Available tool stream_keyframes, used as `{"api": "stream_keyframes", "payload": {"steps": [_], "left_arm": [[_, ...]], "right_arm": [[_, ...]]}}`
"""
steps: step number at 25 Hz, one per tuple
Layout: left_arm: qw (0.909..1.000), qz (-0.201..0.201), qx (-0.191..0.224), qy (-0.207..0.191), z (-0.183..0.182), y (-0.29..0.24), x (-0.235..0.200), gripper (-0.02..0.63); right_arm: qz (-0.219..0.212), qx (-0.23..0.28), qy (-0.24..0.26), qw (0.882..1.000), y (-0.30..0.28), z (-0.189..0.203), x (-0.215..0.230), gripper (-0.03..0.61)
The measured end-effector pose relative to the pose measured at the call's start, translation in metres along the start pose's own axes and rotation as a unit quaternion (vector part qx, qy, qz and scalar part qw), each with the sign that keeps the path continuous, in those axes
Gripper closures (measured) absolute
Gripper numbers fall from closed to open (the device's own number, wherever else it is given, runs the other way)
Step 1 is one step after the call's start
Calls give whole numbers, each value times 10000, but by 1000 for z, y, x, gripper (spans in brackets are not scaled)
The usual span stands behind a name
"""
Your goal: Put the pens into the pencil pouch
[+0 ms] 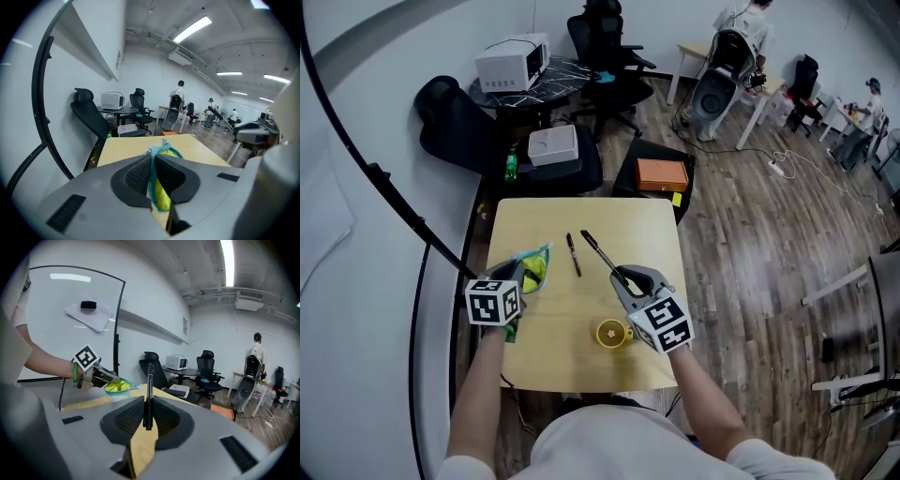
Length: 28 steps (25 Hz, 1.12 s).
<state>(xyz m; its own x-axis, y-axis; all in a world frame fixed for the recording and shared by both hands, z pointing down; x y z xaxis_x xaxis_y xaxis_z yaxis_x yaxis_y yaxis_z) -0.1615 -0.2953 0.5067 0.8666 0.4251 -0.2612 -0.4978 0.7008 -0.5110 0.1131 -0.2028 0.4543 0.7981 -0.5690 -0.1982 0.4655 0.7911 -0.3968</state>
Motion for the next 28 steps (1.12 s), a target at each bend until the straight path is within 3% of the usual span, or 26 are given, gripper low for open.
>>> {"api": "stream_keyframes", "payload": {"steps": [7, 14, 21, 28], "left_arm": [[9999, -72, 100, 102, 9, 5, 21, 584], [9998, -91, 123, -102, 23, 3, 44, 583], [9998, 169, 14, -64, 49, -3, 73, 583], [9989, 417, -25, 234, 63, -2, 85, 583]], "right_arm": [[-876, -699, 281, 9933, -21, 8, -39, 520], [-1671, -1942, 532, 9652, -42, 29, -72, 520], [-1809, -2750, 601, 9424, -53, 49, -87, 520], [-1698, -2623, 336, 9493, -79, 56, -85, 520]]}}
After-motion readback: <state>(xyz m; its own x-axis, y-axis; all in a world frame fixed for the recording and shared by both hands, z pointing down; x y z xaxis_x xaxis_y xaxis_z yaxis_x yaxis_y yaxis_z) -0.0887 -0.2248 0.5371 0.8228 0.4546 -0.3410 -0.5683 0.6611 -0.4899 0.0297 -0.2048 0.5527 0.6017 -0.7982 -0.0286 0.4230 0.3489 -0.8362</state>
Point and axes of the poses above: the fingertips, and each gripper's own axes: y backward along the fingers, x to its right, z out of its underside, the point moved 8 cm from there along y, backward along the fingers, and after that the axes turned 6 degrees about y, right-handed, at the moved point
